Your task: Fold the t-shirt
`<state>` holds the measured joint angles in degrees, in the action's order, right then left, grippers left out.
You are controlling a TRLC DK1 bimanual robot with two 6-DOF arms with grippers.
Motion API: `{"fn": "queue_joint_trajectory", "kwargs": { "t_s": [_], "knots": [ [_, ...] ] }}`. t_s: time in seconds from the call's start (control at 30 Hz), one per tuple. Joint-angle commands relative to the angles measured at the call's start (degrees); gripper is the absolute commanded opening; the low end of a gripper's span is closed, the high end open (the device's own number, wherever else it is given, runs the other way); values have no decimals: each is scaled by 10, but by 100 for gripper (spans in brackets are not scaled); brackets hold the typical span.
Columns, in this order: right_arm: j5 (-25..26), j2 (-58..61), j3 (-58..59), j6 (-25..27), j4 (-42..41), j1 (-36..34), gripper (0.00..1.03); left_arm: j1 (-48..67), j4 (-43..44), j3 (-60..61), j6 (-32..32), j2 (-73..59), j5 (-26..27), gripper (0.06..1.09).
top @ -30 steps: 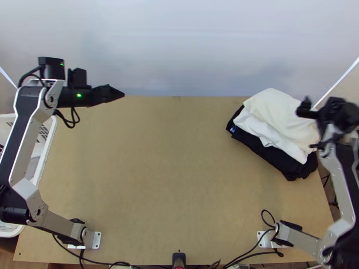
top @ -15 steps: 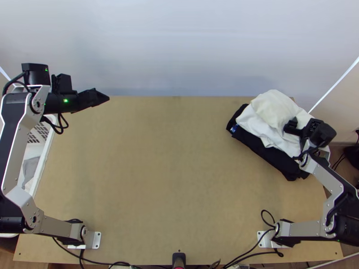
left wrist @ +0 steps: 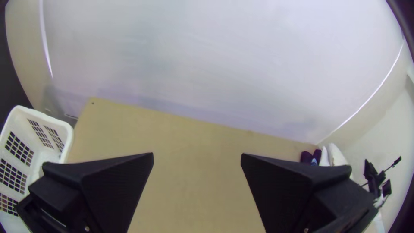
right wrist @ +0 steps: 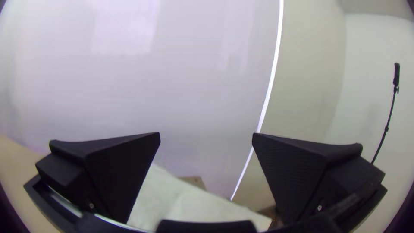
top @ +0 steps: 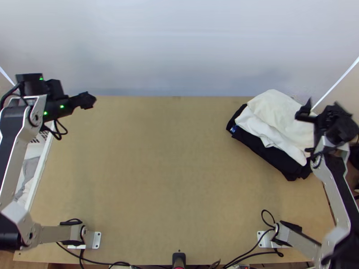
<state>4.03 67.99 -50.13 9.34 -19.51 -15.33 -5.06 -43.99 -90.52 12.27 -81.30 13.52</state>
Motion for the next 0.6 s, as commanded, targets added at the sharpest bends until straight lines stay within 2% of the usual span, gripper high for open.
{"fn": "queue_joint_trajectory", "kwargs": {
  "t_s": [0.0, 0.1, 0.23, 0.27, 0.43, 0.57],
  "knots": [
    [-1, -113, -38, -6, -33, 38, 99, -5, 109, 81, 7, 83, -117, 104],
    [-2, -137, -33, -38, -33, 44, 99, -5, 184, 149, 7, 142, -178, 104],
    [-13, -203, 8, -92, -72, 61, 99, 6, 306, 280, 2, 256, -209, 104],
    [-14, -217, 22, -93, -89, 65, 99, 6, 326, 308, 4, 280, -213, 104],
    [-49, -294, 127, -93, -162, 122, 99, 13, 399, 421, 0, 392, -298, 104],
    [-54, -356, 205, -94, -183, 167, 99, 46, 499, 516, -86, 487, -351, 104]
  ]
}}
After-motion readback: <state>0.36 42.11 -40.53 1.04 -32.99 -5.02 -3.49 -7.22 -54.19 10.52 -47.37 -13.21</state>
